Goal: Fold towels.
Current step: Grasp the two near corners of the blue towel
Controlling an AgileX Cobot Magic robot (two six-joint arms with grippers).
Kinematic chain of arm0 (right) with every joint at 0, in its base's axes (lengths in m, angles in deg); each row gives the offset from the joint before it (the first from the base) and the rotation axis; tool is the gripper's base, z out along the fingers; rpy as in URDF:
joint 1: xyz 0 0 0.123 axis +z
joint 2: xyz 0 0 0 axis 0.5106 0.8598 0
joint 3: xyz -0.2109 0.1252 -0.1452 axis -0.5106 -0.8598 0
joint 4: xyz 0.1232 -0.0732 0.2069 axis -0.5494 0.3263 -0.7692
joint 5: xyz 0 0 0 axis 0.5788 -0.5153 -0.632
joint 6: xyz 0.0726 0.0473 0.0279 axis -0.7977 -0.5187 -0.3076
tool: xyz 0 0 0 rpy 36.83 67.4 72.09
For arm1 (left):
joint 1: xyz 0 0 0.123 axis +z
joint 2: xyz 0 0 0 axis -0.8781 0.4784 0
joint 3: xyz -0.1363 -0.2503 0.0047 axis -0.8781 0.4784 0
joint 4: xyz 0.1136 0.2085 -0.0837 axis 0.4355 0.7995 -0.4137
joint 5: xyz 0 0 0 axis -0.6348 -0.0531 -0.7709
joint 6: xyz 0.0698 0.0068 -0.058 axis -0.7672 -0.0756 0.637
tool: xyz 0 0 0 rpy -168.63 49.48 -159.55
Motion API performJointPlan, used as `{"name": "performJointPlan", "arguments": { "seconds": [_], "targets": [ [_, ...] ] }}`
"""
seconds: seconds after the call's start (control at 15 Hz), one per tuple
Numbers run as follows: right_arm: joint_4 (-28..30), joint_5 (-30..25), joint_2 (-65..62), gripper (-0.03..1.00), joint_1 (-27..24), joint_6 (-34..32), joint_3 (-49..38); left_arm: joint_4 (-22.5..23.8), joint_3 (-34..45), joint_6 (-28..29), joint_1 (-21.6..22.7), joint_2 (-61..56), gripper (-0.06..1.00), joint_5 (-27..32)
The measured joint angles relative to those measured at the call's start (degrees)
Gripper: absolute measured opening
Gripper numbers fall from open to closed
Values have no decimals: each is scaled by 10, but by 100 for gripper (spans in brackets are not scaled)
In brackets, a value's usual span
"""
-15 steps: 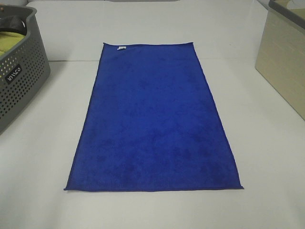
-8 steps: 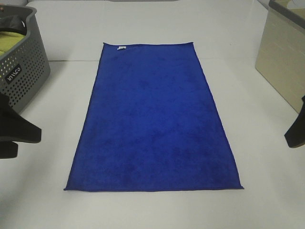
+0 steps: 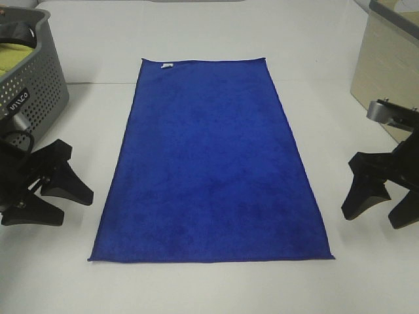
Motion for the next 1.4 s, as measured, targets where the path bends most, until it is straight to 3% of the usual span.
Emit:
{"name": "performJointPlan", "arguments": {
  "seconds": [0.53,0.87,1.07,1.27,1.4],
  "targets": [
    [-78,48,84,74,0,73,1,-7,-1,-46,-5,76,59,-31],
    [-144,48,135,74,5,131,5,-44,-6,-56,-89,87,58,-77],
    [-180,46,153,72,45,139,10,-56,-21,-56,-119,100,58,-75],
    [-194,46,167,55,53,143,11,-80,-22,-56,-124,105,55,-74],
    [-202,48,179,30,53,143,11,-96,-22,-56,-125,113,33,-77]
  ]
}}
